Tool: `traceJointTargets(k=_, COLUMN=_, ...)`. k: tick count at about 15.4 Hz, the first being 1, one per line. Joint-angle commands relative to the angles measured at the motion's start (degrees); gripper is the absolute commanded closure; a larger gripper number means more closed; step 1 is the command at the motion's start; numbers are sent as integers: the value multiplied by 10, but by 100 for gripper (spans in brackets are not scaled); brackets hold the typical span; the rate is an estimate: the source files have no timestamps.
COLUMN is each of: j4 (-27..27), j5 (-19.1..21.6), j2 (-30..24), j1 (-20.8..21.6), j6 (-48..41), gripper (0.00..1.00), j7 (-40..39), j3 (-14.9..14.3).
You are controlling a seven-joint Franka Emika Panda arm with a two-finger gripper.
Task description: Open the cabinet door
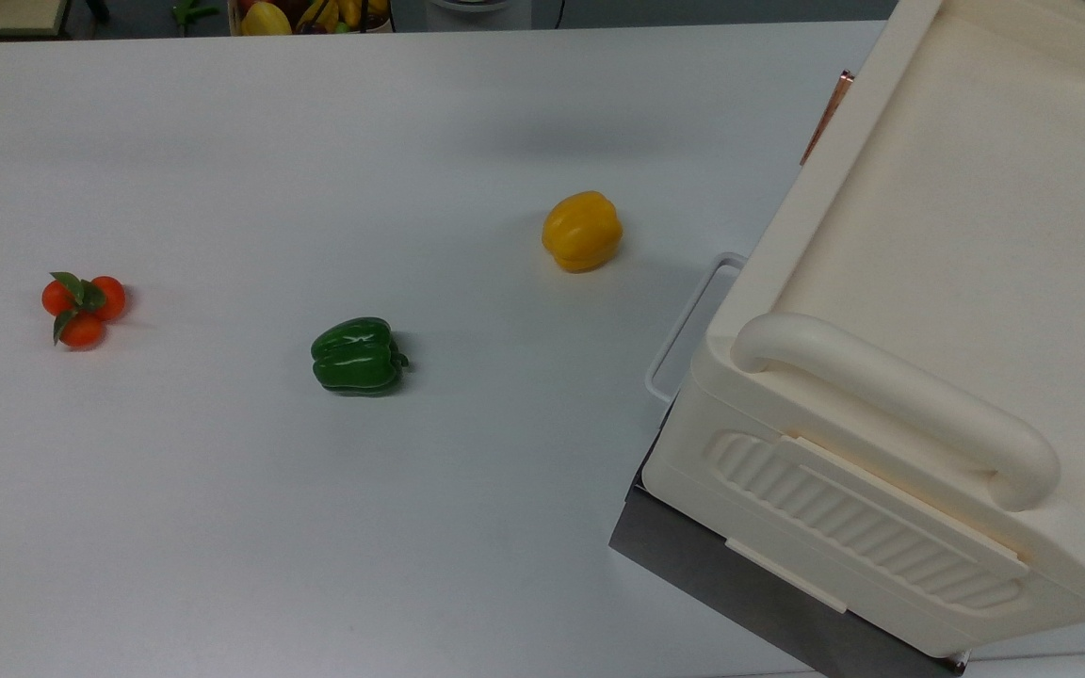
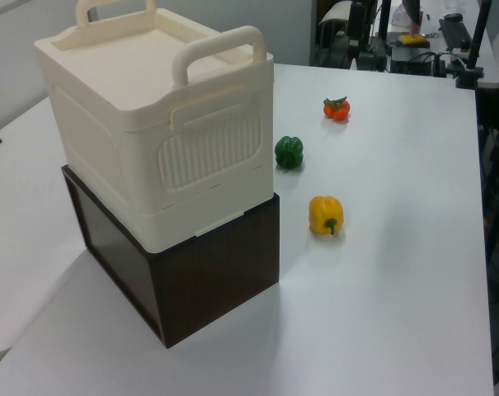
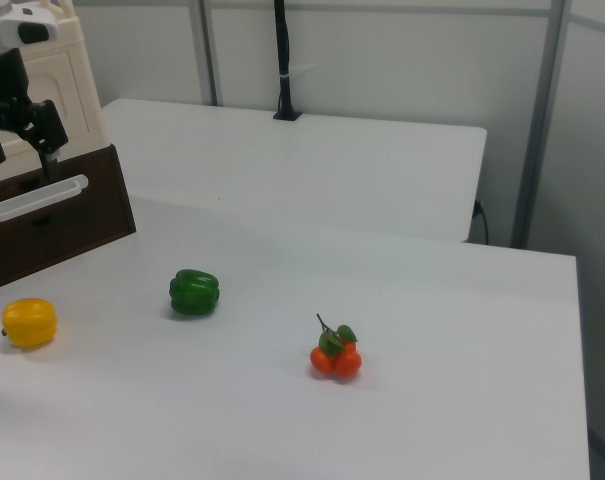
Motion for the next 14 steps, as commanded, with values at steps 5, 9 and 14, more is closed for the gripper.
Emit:
traceJointTargets(k=5, j4=-2, j5=12, j2=0, j1=-6, j6=13, gripper=0, j7=-16, j3=4)
traceJointTargets(k=9, j4=-2, j5=13, j2=1, j1=-10, j6=12, gripper=0, j7=-81, j3=17)
traceJointTargets(k=14, j4=-2, j5=53, j2=9, j1=-40, j6=11, gripper=0, j7=-239, j3=64)
